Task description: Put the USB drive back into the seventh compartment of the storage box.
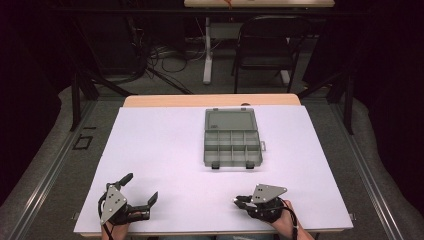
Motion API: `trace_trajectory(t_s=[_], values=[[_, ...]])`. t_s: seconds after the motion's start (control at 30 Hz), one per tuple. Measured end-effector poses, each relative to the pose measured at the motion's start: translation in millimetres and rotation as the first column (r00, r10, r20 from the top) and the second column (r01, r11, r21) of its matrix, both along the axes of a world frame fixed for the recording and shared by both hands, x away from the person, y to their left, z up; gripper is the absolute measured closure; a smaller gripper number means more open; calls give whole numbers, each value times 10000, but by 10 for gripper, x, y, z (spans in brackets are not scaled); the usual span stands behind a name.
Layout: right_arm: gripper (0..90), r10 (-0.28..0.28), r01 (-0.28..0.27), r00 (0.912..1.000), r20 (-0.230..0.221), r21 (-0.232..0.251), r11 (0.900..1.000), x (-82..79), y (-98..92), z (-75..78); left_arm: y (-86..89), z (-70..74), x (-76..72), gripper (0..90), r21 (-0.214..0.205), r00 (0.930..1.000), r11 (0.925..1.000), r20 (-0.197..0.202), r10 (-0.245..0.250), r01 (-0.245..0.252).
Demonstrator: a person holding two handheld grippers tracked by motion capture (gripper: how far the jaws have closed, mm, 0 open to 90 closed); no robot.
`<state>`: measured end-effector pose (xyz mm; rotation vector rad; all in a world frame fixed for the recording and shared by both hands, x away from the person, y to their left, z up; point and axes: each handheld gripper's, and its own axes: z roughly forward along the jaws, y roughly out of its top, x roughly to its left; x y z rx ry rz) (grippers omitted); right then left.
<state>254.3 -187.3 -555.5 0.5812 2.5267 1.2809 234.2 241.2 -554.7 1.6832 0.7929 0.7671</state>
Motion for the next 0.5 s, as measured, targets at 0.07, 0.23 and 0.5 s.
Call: trace_trajectory(t_s=[0.07, 0.23, 0.5], values=[[789, -22, 22, 10000, 30, 17, 10000, 0, -11, 10, 0, -1, 1, 2, -9, 10000, 10000, -5, 5, -5], [789, -127, 126, 9999, 87, 107, 9999, 1, -45, 37, 0, -1, 0, 2, -23, 10000, 10000, 1, 16, -16], [789, -339, 335, 9992, 194, 225, 9992, 6, -101, 74, -4, 0, -1, 2, -22, 10000, 10000, 10, 5, -5]])
